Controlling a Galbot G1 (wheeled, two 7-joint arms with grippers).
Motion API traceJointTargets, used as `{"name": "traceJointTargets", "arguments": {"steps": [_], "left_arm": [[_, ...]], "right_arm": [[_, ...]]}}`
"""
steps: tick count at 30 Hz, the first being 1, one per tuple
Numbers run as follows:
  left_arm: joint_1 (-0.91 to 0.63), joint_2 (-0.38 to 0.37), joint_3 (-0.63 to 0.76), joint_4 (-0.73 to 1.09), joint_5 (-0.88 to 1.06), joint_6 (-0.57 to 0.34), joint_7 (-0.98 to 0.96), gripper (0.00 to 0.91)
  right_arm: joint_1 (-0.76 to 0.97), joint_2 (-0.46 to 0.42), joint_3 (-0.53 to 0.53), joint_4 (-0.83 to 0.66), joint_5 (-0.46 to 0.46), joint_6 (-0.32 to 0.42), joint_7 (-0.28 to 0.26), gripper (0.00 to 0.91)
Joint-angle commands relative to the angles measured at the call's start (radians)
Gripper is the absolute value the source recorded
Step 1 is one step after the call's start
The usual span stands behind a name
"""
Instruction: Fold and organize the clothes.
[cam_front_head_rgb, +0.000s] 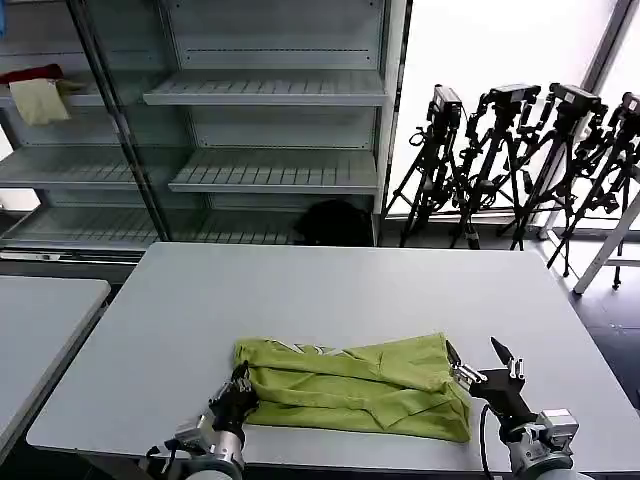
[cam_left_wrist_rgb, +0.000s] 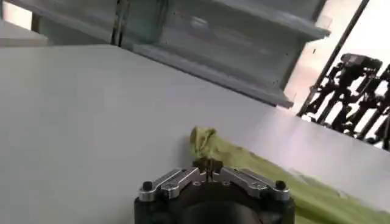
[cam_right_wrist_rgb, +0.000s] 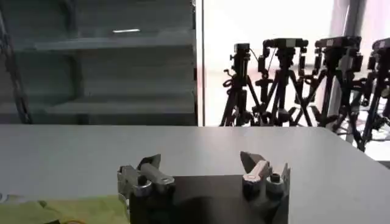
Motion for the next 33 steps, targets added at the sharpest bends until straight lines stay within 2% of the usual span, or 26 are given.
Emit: {"name": "traceJointTargets", "arguments": {"steps": [1,9,16,18,20,25,29,33], "left_arm": [[-0.113,0.066,-0.078,-0.027,-0.107,-0.007,-0.082,0.0],[-0.119,0.179,-0.287,-0.005,-0.195,0.021,-0.071,0.0],[-0.018,0.306,-0.557,0.048,-0.304,0.036,-0.032,0.0],[0.031,0.325,-0.634,0.001,-0.342,0.05,-0.026,0.0],[0.059,0.322,-0.654,-0.044,-0.343,0.061,-0.021,0.0],[0.071,0.275,-0.568,-0.177,-0.305,0.097,-0.025,0.0],[0.025,0.231,-0.4,-0.251,-0.262,0.114,-0.025,0.0],[-0.058,0.216,-0.227,-0.289,-0.209,0.089,-0.028,0.0]], "right_arm": [[0.002,-0.002,0.001,-0.001,0.0,0.004,0.001,0.907],[0.01,-0.001,-0.004,0.006,-0.003,0.003,0.003,0.907],[0.011,-0.005,0.003,0.01,-0.001,0.004,0.006,0.907],[0.014,-0.004,0.001,0.01,-0.002,0.003,0.006,0.907],[0.021,-0.001,-0.007,0.01,-0.003,0.001,0.008,0.907],[0.026,0.004,-0.011,0.016,-0.005,0.0,0.01,0.907],[0.017,0.005,-0.001,0.019,-0.004,0.002,0.01,0.907],[0.018,0.013,0.001,0.016,-0.004,0.004,0.011,0.907]]}}
